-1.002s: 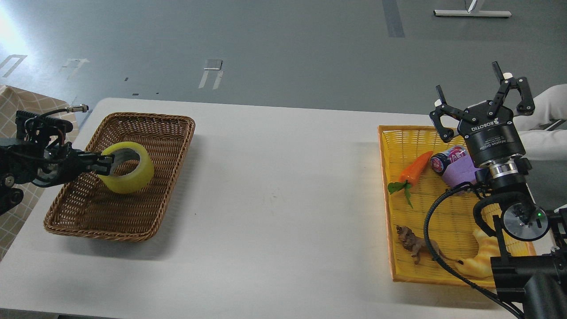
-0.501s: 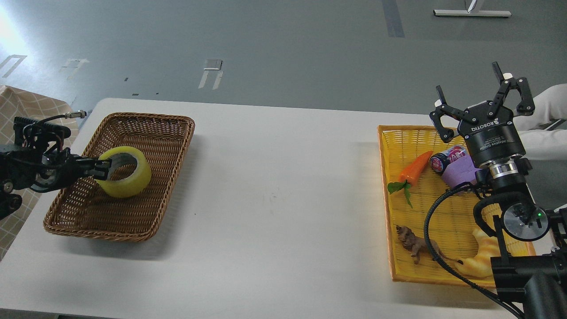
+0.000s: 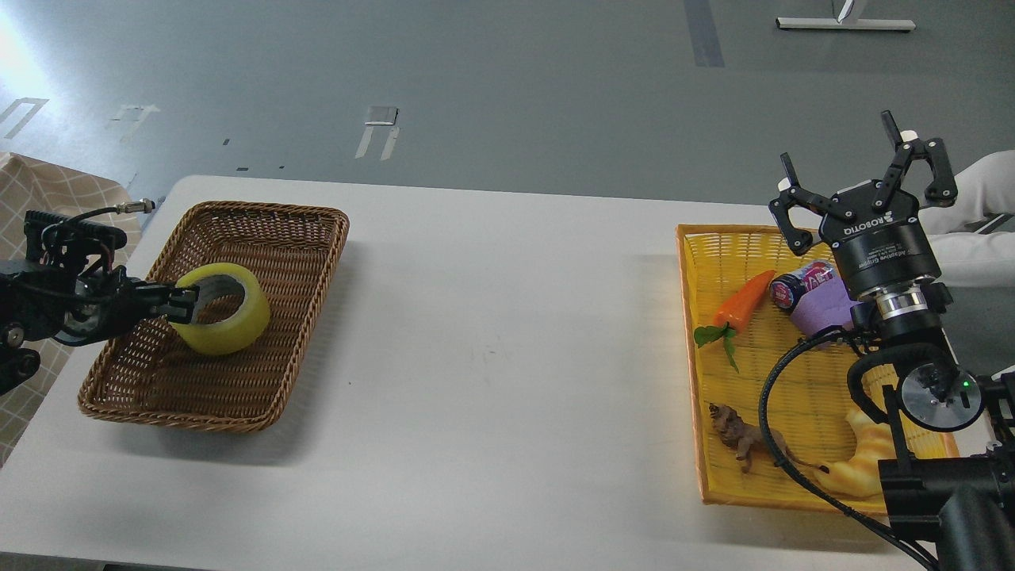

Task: Place and transfer tape with both arms
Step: 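Lower the tape roll into the wicker basket and open the left gripper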

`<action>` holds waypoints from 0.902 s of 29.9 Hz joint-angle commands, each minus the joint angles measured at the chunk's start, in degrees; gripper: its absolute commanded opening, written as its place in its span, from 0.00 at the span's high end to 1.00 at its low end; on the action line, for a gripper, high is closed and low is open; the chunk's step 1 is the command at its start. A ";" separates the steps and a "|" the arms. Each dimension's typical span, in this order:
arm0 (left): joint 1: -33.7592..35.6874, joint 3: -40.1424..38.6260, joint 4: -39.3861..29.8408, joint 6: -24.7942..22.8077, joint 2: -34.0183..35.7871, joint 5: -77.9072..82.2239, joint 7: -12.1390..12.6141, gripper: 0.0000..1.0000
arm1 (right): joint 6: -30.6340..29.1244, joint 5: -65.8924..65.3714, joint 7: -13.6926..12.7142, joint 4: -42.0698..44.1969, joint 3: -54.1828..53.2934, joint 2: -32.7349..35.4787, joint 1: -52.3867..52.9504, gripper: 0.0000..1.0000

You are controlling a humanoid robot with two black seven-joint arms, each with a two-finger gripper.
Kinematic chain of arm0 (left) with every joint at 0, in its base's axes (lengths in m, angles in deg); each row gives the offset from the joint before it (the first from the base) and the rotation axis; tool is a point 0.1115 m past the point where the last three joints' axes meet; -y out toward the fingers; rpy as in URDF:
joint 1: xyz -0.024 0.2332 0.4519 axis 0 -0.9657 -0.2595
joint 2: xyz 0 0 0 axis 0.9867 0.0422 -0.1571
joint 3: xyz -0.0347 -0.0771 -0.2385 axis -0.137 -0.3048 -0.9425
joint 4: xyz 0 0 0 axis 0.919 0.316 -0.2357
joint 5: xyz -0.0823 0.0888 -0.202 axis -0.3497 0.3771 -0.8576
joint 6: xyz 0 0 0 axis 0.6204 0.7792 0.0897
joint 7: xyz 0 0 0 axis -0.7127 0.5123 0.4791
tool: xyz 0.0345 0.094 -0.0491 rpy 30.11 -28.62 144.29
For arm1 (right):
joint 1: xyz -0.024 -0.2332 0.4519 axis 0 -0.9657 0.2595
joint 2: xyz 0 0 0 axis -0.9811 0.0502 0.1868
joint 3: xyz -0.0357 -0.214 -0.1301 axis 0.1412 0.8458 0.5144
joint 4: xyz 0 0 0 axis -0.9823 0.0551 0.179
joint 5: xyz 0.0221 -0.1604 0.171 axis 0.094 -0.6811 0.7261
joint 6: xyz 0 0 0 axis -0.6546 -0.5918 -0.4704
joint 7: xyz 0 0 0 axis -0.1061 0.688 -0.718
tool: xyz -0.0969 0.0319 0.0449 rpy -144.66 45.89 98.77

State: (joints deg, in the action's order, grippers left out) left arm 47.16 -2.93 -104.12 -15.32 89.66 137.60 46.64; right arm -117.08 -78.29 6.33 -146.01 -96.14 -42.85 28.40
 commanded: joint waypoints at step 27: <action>4.03 -3.34 -1.58 4.92 -0.10 -6.84 -2.28 0.27 | 0.00 0.00 0.01 0.65 -0.09 -0.08 0.41 0.01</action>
State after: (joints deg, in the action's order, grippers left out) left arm 49.29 -5.10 -105.65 -10.81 89.71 134.72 45.49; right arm -117.08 -78.29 6.36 -145.36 -96.17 -42.92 28.64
